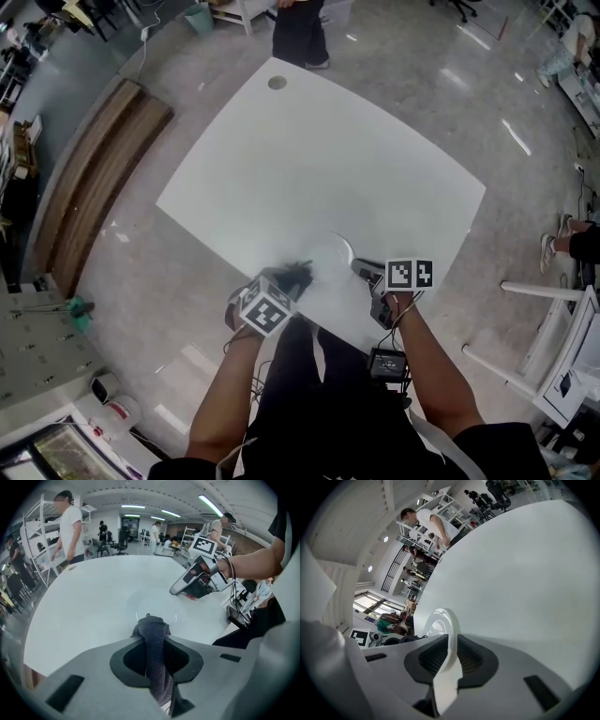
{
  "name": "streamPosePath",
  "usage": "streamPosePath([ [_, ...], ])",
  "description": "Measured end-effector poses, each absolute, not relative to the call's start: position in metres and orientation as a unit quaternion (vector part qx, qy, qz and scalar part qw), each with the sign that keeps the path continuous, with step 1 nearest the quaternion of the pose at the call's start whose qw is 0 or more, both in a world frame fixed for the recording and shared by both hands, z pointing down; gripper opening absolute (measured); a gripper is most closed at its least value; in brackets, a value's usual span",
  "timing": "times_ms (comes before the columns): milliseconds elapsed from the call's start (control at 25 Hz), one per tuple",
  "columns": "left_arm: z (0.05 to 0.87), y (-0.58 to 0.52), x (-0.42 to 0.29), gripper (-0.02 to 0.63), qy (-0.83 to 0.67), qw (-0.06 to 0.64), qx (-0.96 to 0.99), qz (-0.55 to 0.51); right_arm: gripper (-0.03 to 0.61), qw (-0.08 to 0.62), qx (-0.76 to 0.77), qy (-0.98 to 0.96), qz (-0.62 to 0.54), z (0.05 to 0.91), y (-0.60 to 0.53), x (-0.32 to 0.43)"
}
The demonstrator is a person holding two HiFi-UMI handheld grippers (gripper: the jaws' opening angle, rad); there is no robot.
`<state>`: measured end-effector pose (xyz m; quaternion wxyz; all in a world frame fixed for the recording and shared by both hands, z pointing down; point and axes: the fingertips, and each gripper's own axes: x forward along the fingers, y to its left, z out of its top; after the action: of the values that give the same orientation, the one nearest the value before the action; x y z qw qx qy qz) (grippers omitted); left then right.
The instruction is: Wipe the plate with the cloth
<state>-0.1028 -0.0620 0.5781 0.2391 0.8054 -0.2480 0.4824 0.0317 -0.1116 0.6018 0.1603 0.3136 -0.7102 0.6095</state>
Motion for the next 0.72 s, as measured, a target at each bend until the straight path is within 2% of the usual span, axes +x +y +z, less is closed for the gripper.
streamPosePath([
  [160, 0.573, -0.060, -0.103, 0.052, -0.248, 0.241, 0.806, 0.481, 0.069, 0.158, 0.331, -0.703, 0.609, 0.601, -0.113, 0.042],
  [280, 0.565, -0.055, -0.107, 0.052, -0.254, 0.259, 0.812, 0.456, 0.046, 0.145, 0.350, -0.699, 0.606, 0.594, -0.113, 0.057],
  [400, 0.537, -0.049, -0.110, 0.052, -0.269, 0.304, 0.840, 0.360, 0.008, 0.093, 0.332, -0.744, 0.573, 0.558, -0.112, 0.058],
  [600, 0.483, -0.046, -0.107, 0.052, -0.306, 0.348, 0.875, 0.140, 0.005, 0.036, 0.249, -0.881, 0.401, 0.467, -0.095, 0.030],
  [720, 0.481, -0.039, -0.104, 0.052, -0.321, 0.359, 0.870, 0.102, 0.003, 0.035, 0.234, -0.908, 0.345, 0.449, -0.086, 0.015],
])
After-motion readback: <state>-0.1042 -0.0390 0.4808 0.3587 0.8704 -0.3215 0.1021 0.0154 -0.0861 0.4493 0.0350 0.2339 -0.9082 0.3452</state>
